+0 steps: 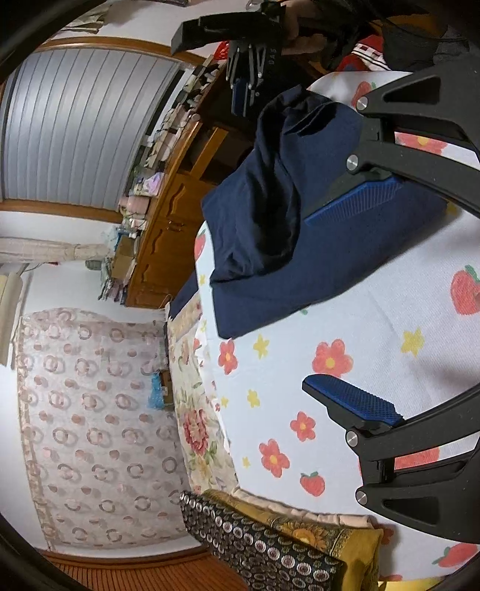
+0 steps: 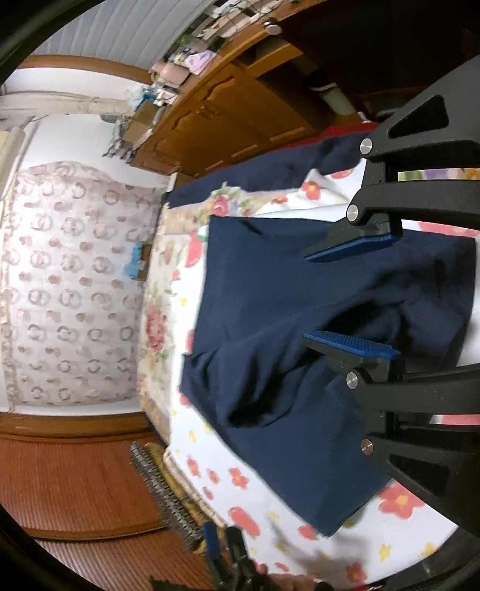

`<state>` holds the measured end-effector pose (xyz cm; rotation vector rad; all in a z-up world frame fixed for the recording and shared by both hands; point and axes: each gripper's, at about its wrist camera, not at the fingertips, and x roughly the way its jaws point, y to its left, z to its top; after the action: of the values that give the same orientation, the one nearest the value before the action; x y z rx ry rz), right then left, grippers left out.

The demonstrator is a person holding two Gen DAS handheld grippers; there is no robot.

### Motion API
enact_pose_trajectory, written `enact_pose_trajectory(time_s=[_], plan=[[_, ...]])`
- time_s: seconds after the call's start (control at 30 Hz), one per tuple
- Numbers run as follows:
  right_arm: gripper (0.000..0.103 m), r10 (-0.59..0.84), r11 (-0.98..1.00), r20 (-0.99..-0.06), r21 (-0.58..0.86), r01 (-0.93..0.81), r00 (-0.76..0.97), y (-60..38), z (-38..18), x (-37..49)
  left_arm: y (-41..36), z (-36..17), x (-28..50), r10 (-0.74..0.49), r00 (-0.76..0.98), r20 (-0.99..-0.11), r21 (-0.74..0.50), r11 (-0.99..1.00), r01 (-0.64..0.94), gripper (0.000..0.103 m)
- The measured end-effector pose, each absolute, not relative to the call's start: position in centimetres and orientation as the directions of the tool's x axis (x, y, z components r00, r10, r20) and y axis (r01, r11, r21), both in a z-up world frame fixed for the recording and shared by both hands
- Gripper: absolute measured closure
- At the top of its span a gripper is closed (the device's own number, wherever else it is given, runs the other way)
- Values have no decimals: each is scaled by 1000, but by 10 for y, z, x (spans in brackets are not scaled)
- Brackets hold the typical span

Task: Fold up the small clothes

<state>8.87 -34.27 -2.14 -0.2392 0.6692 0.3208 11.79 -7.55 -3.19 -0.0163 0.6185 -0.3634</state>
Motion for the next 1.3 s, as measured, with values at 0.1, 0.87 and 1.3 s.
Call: enact_pose_trajectory(time_s=[0.1, 0.87, 1.3], plan=[[57, 253, 913, -629, -96, -397, 735, -328, -18, 93, -72, -29, 118, -332, 762, -556, -125, 940, 318, 20], [52, 357, 775, -782, -57, -630, 510, -222, -71, 194, -52, -45, 135, -320, 734, -599, -159, 946, 282, 20], [95, 419, 850, -617, 9, -526, 666, -293, -2, 197, -60, -49, 163, -347, 685, -640, -174, 934, 311, 20]])
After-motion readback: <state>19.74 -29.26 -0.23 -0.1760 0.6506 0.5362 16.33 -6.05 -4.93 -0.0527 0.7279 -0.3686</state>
